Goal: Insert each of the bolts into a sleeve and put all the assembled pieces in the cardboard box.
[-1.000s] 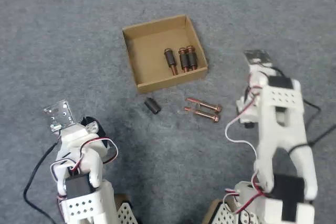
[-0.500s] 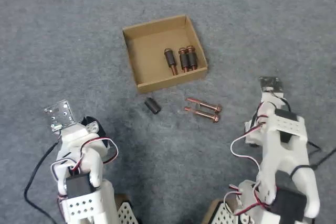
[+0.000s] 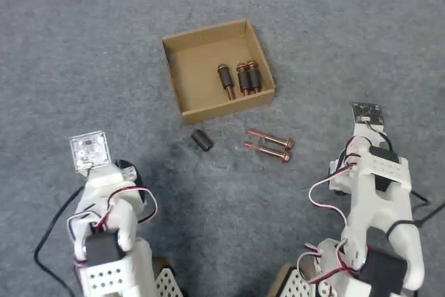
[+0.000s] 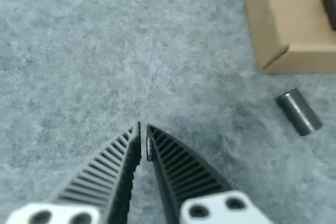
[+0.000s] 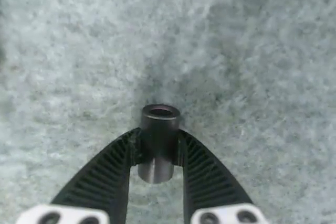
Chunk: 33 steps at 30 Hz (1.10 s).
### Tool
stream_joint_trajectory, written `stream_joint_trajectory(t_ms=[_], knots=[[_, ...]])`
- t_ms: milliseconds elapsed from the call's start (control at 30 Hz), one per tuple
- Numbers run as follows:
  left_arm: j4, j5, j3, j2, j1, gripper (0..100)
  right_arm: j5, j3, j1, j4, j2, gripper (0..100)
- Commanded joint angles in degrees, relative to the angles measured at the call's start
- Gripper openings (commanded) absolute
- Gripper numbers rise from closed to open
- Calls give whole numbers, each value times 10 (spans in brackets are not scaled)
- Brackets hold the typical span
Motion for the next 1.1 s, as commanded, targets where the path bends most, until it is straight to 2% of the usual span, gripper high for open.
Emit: stream_joint_trajectory(t_ms=[0,200,400,567,733,800,933,1067], knots=[[32,-22,-94,-4,5,19,-7,-3,8,-7,-34,6],[41,-33,-159,26,5,19,-7,-3,8,-7,-34,6],[47,-42,-298,253,9,19,-9,-3,8,-21,-34,6],[101,-44,-443,455,68,19,-9,-3,8,-21,-34,6],[123,-50,-516,563,178,19,-9,-3,9,-21,-34,6],[123,-80,-526,590,229,19,-9,-3,9,-21,-34,6],[122,-184,-531,632,338,19,-10,-3,11,-21,-34,6],[65,-298,-533,658,404,19,-10,-3,13,-21,-34,6]])
